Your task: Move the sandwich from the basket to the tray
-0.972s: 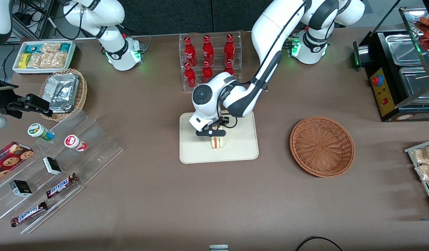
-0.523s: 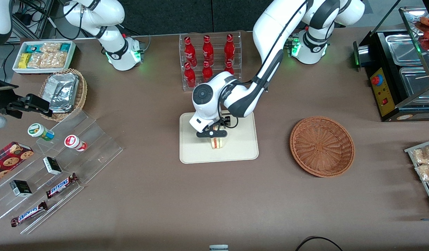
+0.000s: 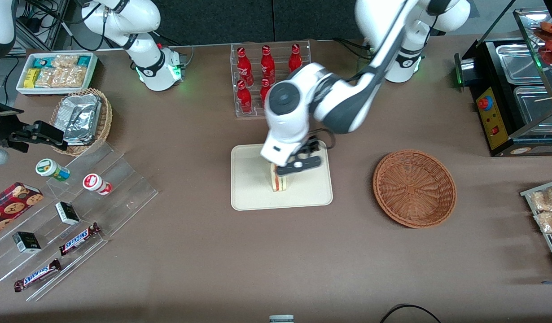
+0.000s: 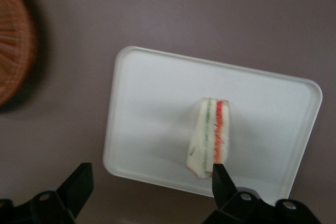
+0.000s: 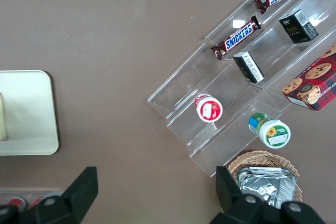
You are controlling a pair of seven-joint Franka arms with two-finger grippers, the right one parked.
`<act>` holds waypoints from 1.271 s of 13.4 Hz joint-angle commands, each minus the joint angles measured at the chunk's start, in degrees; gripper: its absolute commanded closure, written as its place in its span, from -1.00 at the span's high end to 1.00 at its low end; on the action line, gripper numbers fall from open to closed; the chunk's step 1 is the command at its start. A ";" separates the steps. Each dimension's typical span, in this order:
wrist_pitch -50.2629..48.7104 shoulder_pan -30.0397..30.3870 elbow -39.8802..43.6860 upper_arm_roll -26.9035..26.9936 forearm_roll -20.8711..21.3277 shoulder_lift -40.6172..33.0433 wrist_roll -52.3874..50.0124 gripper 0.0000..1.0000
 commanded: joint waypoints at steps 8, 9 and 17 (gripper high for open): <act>-22.29 21.44 -3.08 -0.43 -1.36 -17.80 33.80 1.00; -23.35 24.42 -3.52 -0.43 -1.36 -19.55 37.93 1.00; -24.68 34.73 -12.31 -0.34 -1.19 -31.96 52.74 1.00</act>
